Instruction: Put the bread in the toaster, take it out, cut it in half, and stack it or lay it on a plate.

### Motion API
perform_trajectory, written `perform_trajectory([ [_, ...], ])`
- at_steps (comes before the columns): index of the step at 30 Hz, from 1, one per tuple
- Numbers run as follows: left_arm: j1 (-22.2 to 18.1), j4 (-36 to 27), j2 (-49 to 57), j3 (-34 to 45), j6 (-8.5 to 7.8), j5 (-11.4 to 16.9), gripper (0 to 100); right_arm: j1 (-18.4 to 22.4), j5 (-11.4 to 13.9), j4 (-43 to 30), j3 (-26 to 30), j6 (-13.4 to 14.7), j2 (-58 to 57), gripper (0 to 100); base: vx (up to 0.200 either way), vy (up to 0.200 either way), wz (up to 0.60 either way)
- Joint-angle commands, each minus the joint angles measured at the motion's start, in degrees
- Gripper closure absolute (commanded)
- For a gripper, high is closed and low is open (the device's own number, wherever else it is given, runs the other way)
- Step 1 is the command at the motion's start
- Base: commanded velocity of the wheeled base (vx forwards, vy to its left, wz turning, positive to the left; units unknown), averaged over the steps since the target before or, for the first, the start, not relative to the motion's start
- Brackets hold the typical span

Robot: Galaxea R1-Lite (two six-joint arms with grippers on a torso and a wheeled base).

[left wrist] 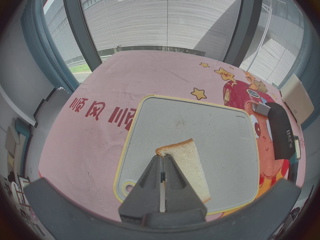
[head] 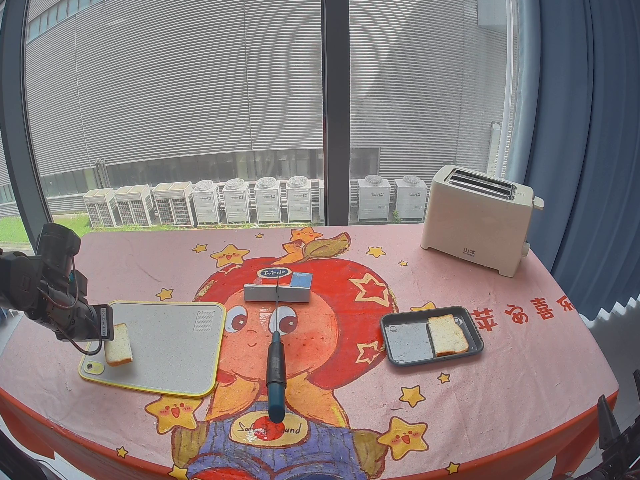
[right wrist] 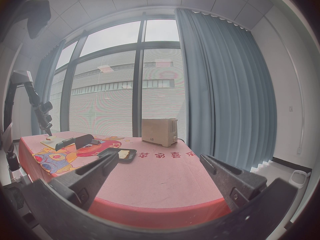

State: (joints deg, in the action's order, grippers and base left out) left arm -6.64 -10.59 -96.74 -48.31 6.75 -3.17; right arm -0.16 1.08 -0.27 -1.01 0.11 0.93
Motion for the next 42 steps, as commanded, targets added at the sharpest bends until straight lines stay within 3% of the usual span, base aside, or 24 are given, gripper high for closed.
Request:
perform_trajectory([
  [1, 0.14, 0.13, 3.76, 0.15, 0.01, 0.01, 100, -0.02, 0.06, 0.00, 0.84, -0.02, -0.57, 0, 0.000, 0.000, 0.00],
  [14, 1.28, 1.63, 8.85, 0.50, 0.19, 0.09, 100, -0.02, 0.06, 0.00, 0.84, -0.02, -0.57, 0, 0.000, 0.000, 0.00],
  [17, 1.55, 7.78, 8.94, 1.73, 1.68, 0.09, 100, -0.02, -0.03, 0.00, 0.84, -0.02, -0.57, 0, 0.000, 0.000, 0.00],
  [20, 1.63, 11.21, 8.85, 2.96, 1.77, 0.09, 100, -0.02, -0.03, 0.00, 0.84, -0.02, -0.57, 0, 0.000, 0.000, 0.00],
  [24, 1.37, 12.35, 8.77, 2.96, 1.95, 0.01, 100, -0.02, -0.03, 0.00, 0.84, -0.02, -0.57, 0, 0.000, 0.000, 0.00],
  [27, 1.55, 13.14, 8.77, 2.26, 3.18, 0.01, 100, -0.02, 0.06, 0.00, 0.84, -0.02, -0.57, 0, 0.000, 0.000, 0.00],
  [35, 1.11, 19.73, 8.15, 3.05, 3.44, 0.09, 100, -0.02, 0.06, 0.00, 0.84, -0.02, -0.57, 0, 0.000, 0.000, 0.00],
  [42, 1.11, 20.61, 8.06, 2.96, 3.44, 0.09, 100, -0.02, -0.03, 0.00, 0.84, -0.02, -0.57, 0, 0.000, 0.000, 0.00],
])
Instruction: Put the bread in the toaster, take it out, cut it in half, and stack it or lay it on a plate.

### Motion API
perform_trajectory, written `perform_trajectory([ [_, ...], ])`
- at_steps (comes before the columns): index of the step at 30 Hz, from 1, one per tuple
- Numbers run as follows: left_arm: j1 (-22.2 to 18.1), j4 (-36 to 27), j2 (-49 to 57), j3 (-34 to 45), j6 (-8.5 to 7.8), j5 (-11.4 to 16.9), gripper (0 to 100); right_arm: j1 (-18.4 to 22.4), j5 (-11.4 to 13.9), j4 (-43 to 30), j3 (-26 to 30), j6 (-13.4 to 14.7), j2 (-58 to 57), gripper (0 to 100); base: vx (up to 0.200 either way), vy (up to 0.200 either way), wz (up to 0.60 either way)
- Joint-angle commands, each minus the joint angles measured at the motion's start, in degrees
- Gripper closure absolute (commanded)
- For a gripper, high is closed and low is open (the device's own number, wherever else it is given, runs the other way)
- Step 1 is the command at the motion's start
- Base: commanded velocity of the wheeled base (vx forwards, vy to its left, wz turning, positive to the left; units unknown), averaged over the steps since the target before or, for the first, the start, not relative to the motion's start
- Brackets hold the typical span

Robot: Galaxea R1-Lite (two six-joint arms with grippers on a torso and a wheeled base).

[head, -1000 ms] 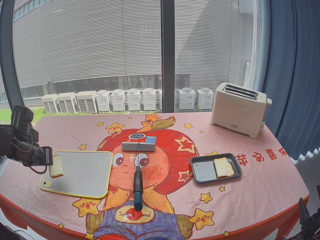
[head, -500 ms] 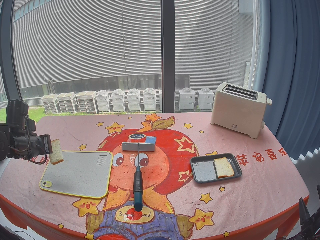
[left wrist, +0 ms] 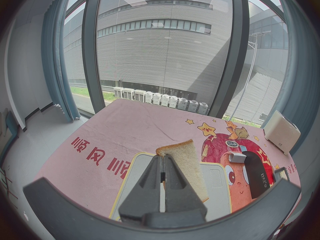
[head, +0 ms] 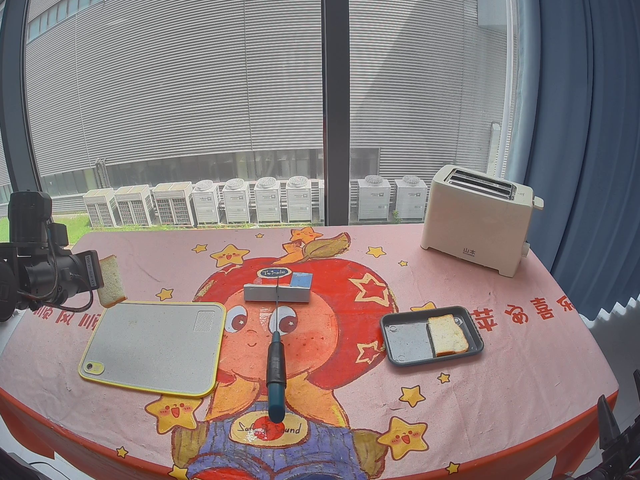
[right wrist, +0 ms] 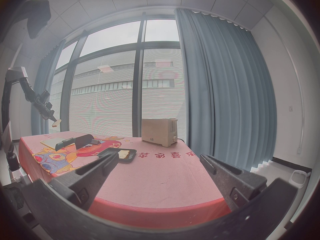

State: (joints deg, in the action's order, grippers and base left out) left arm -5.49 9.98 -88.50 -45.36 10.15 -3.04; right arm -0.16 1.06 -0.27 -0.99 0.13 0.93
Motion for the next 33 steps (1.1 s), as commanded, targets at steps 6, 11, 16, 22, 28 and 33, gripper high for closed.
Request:
perform_trajectory([
  [6, 0.04, 0.12, 0.00, -0.17, 0.13, 0.05, 100, -0.02, 0.08, 0.00, 0.81, -0.05, -0.57, 0, 0.000, 0.000, 0.00],
  [11, 0.21, 0.12, 0.00, -0.25, 0.13, 0.05, 100, -0.02, 0.08, 0.00, 0.81, -0.05, -0.57, 0, 0.000, 0.000, 0.00],
  [16, 0.21, 0.12, 0.17, -0.25, 0.13, 0.05, 100, -0.02, 0.08, 0.00, 0.81, -0.05, -0.57, 0, -0.040, 0.000, 0.00],
  [22, 0.12, 0.12, 0.00, 0.01, 0.04, 0.05, 100, -0.02, 0.08, 0.00, 0.81, -0.05, -0.57, 0, -0.200, 0.000, 0.00],
  [28, 0.39, 0.21, 0.26, 0.01, 0.04, 0.14, 100, -0.02, -0.01, 0.00, 0.81, 0.04, -0.57, 0, -0.200, 0.000, 0.00],
  [33, 0.48, 3.55, 0.26, 0.36, 0.22, 0.49, 100, -0.02, 0.08, 0.00, 0.81, -0.05, -0.57, 0, -0.080, 0.000, 0.00],
])
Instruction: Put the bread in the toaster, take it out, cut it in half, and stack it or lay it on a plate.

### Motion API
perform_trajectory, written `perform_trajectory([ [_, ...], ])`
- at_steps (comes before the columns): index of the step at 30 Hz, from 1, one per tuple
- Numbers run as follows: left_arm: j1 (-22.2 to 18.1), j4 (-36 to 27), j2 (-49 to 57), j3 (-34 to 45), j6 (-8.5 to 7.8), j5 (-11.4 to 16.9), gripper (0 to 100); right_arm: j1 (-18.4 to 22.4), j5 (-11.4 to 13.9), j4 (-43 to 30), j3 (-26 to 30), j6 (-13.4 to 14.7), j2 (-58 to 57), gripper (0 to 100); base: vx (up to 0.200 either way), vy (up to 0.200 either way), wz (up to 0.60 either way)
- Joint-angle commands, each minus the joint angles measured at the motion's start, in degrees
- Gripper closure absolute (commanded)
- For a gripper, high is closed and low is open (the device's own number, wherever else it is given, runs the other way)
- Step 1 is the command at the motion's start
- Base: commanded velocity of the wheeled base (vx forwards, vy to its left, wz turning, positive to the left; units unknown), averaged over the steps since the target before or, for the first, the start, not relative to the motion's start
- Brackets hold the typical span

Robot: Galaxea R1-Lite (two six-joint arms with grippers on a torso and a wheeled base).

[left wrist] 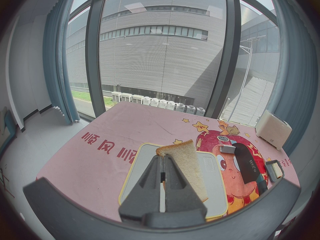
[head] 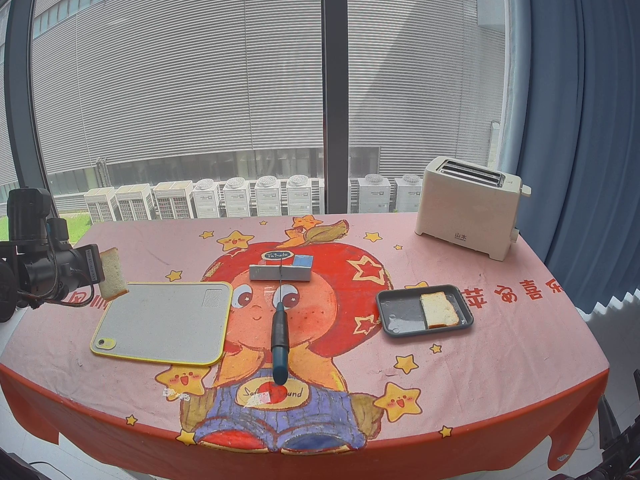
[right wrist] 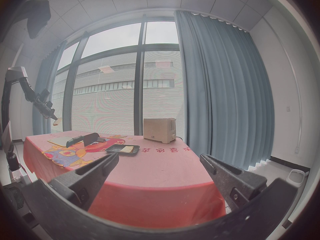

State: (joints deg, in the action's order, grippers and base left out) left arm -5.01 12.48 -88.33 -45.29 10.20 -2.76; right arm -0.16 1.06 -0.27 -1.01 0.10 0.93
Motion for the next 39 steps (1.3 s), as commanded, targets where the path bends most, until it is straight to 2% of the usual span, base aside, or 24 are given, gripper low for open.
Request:
perform_trajectory([
  [1, -0.09, 1.58, 0.09, 0.64, 0.17, 0.21, 100, -0.02, 0.08, 0.00, 0.84, -0.01, -0.57, 0, 0.000, 0.000, 0.00],
  [8, -0.26, 3.43, 0.35, 1.96, 0.43, 0.12, 100, -0.02, -0.01, 0.00, 0.84, -0.01, -0.57, 0, 0.000, 0.000, 0.00],
  [16, -0.09, 3.43, 1.41, 2.84, 2.19, -0.06, 100, -0.02, -0.01, 0.00, 0.84, -0.01, -0.57, 0, 0.000, 0.000, 0.00],
  [24, -0.26, 3.43, 1.67, 2.75, 2.89, -0.32, 100, -0.02, -0.01, 0.00, 0.84, 0.08, -0.57, 0, 0.000, 0.000, 0.00],
  [36, -0.44, 3.43, 1.76, 2.92, 2.89, -0.67, 100, -0.02, -0.01, 0.00, 0.84, -0.01, -0.57, 0, 0.000, 0.000, 0.00],
  [39, -0.61, 3.51, 1.58, 2.92, 3.07, -0.76, 100, -0.02, 0.08, 0.00, 0.84, -0.01, -0.57, 0, 0.000, -0.200, 0.00],
])
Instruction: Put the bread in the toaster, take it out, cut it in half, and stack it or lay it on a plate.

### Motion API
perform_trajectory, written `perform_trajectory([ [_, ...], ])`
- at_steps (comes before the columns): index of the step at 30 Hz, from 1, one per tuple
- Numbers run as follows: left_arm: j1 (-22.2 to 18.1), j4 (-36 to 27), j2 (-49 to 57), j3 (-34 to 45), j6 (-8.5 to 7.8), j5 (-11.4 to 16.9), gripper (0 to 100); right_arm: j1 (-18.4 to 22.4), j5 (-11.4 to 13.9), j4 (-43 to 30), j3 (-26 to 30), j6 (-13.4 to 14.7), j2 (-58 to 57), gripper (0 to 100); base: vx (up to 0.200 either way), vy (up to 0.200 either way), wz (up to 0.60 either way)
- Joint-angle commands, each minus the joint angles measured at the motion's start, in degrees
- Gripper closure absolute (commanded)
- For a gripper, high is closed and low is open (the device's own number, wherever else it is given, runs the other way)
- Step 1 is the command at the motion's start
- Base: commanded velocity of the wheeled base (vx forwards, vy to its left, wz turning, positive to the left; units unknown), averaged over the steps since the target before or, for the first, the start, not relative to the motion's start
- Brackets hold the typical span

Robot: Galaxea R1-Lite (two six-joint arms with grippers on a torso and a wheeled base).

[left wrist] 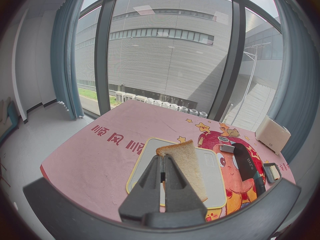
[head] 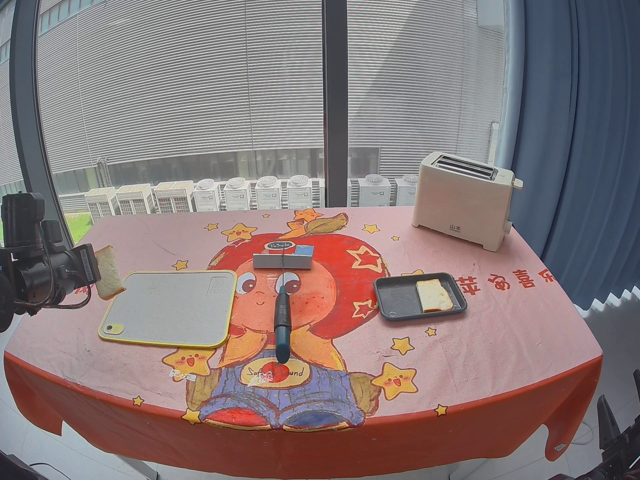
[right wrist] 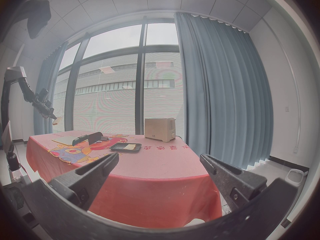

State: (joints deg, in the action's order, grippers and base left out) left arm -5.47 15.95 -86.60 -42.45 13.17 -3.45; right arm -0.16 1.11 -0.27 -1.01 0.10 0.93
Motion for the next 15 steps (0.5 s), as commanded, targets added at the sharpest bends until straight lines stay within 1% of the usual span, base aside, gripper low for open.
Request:
perform_trajectory([
  [1, -0.15, 0.05, -0.15, 0.08, 0.11, -0.42, 100, -0.02, 0.03, 0.00, 0.84, -0.01, -0.57, 0, 0.000, -0.200, 0.00],
  [15, 0.02, 0.05, 0.03, 0.17, -0.16, -0.59, 100, -0.02, 0.03, 0.00, 0.84, -0.01, -0.57, 0, 0.000, -0.200, 0.00],
])
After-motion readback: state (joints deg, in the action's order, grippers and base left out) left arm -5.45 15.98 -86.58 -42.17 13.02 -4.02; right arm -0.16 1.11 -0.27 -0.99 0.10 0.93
